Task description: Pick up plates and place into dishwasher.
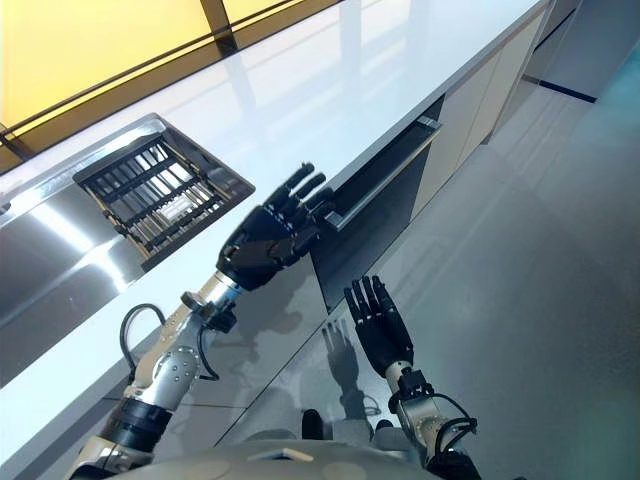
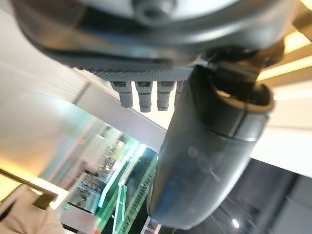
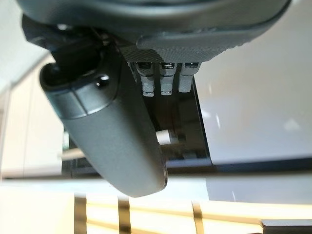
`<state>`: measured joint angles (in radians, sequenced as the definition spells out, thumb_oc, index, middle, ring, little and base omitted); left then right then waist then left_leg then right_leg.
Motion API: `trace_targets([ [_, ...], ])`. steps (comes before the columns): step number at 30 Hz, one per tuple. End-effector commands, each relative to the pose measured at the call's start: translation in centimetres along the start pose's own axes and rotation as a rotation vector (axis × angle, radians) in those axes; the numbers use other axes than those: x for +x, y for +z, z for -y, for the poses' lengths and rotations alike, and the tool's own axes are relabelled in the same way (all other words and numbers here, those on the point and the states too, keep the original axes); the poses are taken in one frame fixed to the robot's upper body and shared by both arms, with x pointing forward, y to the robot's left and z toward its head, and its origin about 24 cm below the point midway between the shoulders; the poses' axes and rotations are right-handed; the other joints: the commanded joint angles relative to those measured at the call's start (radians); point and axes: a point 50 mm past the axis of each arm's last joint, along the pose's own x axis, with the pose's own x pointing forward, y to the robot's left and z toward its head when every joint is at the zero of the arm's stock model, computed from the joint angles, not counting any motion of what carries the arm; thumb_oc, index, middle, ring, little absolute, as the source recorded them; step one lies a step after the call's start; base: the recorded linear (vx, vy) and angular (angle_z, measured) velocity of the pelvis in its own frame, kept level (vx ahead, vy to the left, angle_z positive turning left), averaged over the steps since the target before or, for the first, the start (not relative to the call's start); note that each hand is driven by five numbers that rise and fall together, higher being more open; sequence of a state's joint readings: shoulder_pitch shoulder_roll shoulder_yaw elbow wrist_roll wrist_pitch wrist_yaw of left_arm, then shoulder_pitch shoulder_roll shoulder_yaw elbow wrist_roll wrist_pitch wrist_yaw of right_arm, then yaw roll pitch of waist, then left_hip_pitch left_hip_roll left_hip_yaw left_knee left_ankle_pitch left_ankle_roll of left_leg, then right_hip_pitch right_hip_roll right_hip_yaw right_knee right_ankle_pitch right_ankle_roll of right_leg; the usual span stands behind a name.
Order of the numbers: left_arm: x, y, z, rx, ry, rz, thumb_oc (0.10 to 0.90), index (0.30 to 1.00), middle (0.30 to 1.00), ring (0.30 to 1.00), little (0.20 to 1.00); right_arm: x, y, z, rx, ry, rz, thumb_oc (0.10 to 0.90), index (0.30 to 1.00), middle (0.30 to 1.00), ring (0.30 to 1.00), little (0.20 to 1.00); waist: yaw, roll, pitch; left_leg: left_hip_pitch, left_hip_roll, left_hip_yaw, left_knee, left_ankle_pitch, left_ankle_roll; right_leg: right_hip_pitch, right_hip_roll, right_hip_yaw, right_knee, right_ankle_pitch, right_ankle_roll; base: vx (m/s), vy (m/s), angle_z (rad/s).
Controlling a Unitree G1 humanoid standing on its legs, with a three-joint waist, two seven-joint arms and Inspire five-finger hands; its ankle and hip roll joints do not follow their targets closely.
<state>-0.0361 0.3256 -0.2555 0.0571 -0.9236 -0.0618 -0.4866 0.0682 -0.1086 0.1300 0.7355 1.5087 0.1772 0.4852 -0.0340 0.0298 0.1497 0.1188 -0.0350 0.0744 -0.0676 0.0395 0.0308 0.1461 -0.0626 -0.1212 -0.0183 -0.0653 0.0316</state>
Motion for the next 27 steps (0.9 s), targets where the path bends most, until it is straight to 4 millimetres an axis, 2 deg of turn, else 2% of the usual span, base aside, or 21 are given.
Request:
trace_targets([
  [1, 0.5, -0.6, 0.9, -0.056, -0.108, -0.005, 0.8, 0.9, 0.9, 0.9, 0.9, 1.5, 0.1, -1.3, -0.061, 0.024, -0.06, 0.8, 0.9, 0.9, 0.9, 0.9, -0.002, -0.005, -0.03, 0.014, 0.016, -0.017, -0.02, -0.039, -0.027, -0.042, -0.01, -0.001, -0.029, 0.125, 0.051, 0.04, -0.007, 0.0],
  [2, -0.1, -2.4, 0.6, -0.063, -0.13, -0.12, 0.8, 0.9, 0.9, 0.9, 0.9, 1.0, 0.5, -0.3, -0.085, -0.023, -0.08, 0.8, 0.9, 0.9, 0.9, 0.9, -0.002, -0.006, -0.034, 0.013, 0.017, -0.014, -0.02, -0.04, -0.026, -0.044, -0.006, 0.0, -0.025, 0.121, 0.05, 0.05, -0.011, -0.01],
  [4, -0.8, -4.6, 0.1, -0.101, -0.124, -0.248, 0.8, 0.9, 0.9, 0.9, 0.9, 0.2, 0.9, 1.2, -0.124, -0.101, -0.112, 0.8, 0.9, 0.9, 0.9, 0.9, -0.004, -0.006, -0.042, 0.013, 0.017, -0.016, -0.02, -0.042, -0.024, -0.047, -0.003, 0.003, -0.025, 0.119, 0.051, 0.05, -0.015, 0.03],
  [7, -2.5, -7.3, -1.1, -0.141, -0.085, -0.385, 0.8, 0.9, 0.9, 0.9, 0.9, -0.9, 1.8, 3.0, -0.16, -0.208, -0.117, 0.8, 0.9, 0.9, 0.9, 0.9, -0.004, -0.005, -0.05, 0.014, 0.018, -0.015, -0.02, -0.044, -0.023, -0.045, 0.002, 0.007, -0.027, 0.116, 0.052, 0.04, -0.022, -0.01],
  [8, -2.6, -7.4, -1.2, -0.143, -0.08, -0.397, 0.8, 0.9, 0.9, 0.9, 0.9, -0.9, 1.8, 3.1, -0.16, -0.217, -0.113, 0.8, 0.9, 0.9, 0.9, 0.9, -0.004, -0.005, -0.051, 0.014, 0.018, -0.015, -0.02, -0.045, -0.023, -0.045, 0.002, 0.007, -0.027, 0.115, 0.052, 0.06, -0.033, -0.01],
  [9, -4.1, -8.9, -2.1, -0.133, -0.037, -0.487, 0.8, 0.9, 0.9, 0.9, 0.9, -1.6, 2.3, 3.9, -0.165, -0.269, -0.095, 0.8, 0.9, 0.9, 0.9, 0.9, -0.002, -0.005, -0.055, 0.016, 0.018, -0.018, -0.02, -0.047, -0.022, -0.042, 0.004, 0.01, -0.028, 0.113, 0.051, 0.05, -0.034, -0.01],
  [13, -7.2, -11.8, -3.3, -0.134, 0.062, -0.662, 0.8, 0.9, 0.9, 0.9, 0.9, -2.4, 2.3, 5.2, -0.206, -0.384, -0.111, 0.8, 0.9, 0.9, 0.9, 0.9, -0.004, -0.002, -0.06, 0.016, 0.019, -0.018, -0.02, -0.046, -0.02, -0.042, 0.009, 0.016, -0.029, 0.112, 0.051, 0.04, -0.028, -0.01],
  [16, -8.7, -12.9, -4.2, -0.131, 0.174, -0.726, 0.8, 0.9, 0.9, 0.9, 0.9, -2.9, 2.0, 5.7, -0.22, -0.416, -0.137, 0.8, 0.9, 0.9, 0.9, 0.9, -0.009, -0.001, -0.062, 0.016, 0.02, -0.015, -0.02, -0.045, -0.02, -0.042, 0.012, 0.017, -0.029, 0.112, 0.051, 0.02, -0.016, -0.01],
  [19, -11.2, -14.3, -5.7, -0.006, 0.337, -0.87, 0.8, 0.9, 0.9, 0.9, 0.9, -3.5, 1.6, 6.4, -0.24, -0.472, -0.169, 0.8, 0.9, 0.9, 0.9, 0.9, -0.02, -0.004, -0.066, 0.016, 0.02, -0.012, -0.02, -0.045, -0.021, -0.041, 0.014, 0.021, -0.029, 0.108, 0.052, 0.03, -0.033, -0.04],
  [20, -11.4, -14.3, -5.7, 0.001, 0.349, -0.881, 0.8, 0.9, 0.9, 0.9, 0.9, -3.6, 1.6, 6.4, -0.241, -0.478, -0.17, 0.8, 0.9, 0.9, 0.9, 0.9, -0.021, -0.004, -0.066, 0.016, 0.02, -0.011, -0.02, -0.045, -0.021, -0.041, 0.014, 0.021, -0.029, 0.108, 0.052, 0.03, -0.024, -0.06],
  [22, -12.9, -15.0, -6.3, 0.057, 0.463, -0.948, 0.8, 0.9, 0.9, 0.9, 0.9, -3.9, 1.4, 6.9, -0.26, -0.537, -0.187, 0.8, 0.9, 0.9, 0.9, 0.9, -0.027, -0.005, -0.07, 0.02, 0.02, -0.012, -0.02, -0.046, -0.02, -0.037, 0.015, 0.022, -0.031, 0.105, 0.052, 0.04, -0.021, -0.09],
  [27, -15.8, -16.1, -6.6, 0.239, 0.598, -1.117, 0.8, 0.9, 0.9, 0.9, 0.9, -4.8, 1.0, 7.7, -0.321, -0.611, -0.246, 0.8, 0.9, 0.9, 0.9, 0.9, -0.028, -0.007, -0.077, 0.02, 0.019, -0.014, -0.02, -0.045, -0.024, -0.03, 0.013, 0.016, -0.04, 0.105, 0.053, 0.02, -0.008, -0.06],
])
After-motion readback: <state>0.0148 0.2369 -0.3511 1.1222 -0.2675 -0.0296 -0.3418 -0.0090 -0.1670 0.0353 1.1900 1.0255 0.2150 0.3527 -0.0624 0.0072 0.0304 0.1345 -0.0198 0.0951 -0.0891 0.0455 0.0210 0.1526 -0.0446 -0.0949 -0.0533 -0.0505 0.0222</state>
